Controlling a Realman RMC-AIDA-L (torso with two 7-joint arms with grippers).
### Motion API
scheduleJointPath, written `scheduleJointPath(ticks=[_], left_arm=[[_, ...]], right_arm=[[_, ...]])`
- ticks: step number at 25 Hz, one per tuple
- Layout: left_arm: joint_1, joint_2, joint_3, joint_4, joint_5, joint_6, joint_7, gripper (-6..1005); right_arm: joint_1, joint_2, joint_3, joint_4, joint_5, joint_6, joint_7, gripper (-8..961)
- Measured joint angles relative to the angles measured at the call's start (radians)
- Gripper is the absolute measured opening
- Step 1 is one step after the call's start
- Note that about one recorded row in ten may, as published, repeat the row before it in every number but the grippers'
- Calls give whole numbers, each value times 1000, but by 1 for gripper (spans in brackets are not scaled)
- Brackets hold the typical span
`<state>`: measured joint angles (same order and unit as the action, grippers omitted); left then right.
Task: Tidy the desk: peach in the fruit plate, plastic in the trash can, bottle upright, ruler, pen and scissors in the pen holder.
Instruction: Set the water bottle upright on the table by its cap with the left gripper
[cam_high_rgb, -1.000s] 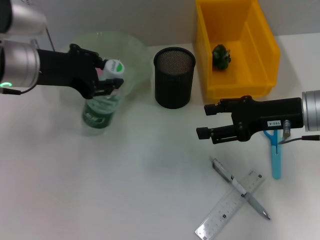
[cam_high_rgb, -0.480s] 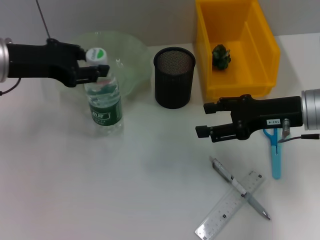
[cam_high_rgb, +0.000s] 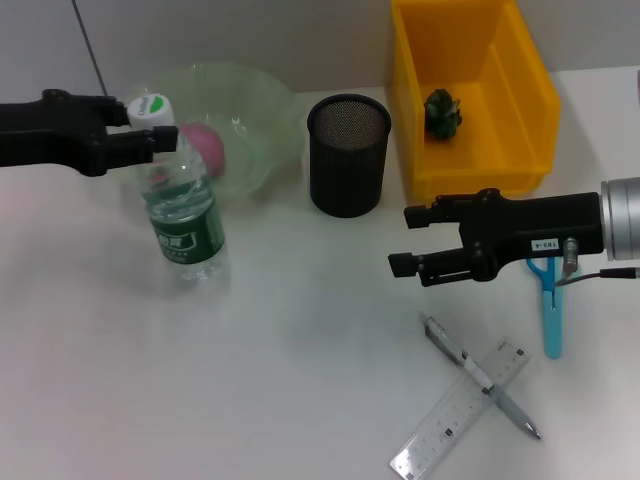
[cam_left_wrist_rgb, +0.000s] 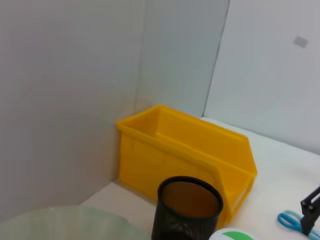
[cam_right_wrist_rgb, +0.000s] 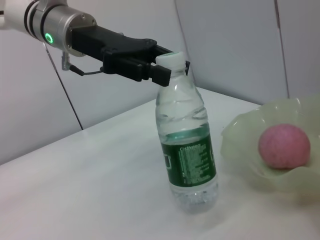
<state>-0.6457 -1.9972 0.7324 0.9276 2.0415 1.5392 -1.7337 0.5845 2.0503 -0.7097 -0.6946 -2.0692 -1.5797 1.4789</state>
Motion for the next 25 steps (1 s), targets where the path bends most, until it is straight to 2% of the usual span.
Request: scheduleJointPath(ticks=[11,25], left_arm=[[89,-2,-35,8,-53,-19,86,442],[119,-10,-41,3,-104,-27,204,443]], right_arm=[[0,24,-4,15,29,8,-85,810],[5,25,-5,49,31,9,-141,809]])
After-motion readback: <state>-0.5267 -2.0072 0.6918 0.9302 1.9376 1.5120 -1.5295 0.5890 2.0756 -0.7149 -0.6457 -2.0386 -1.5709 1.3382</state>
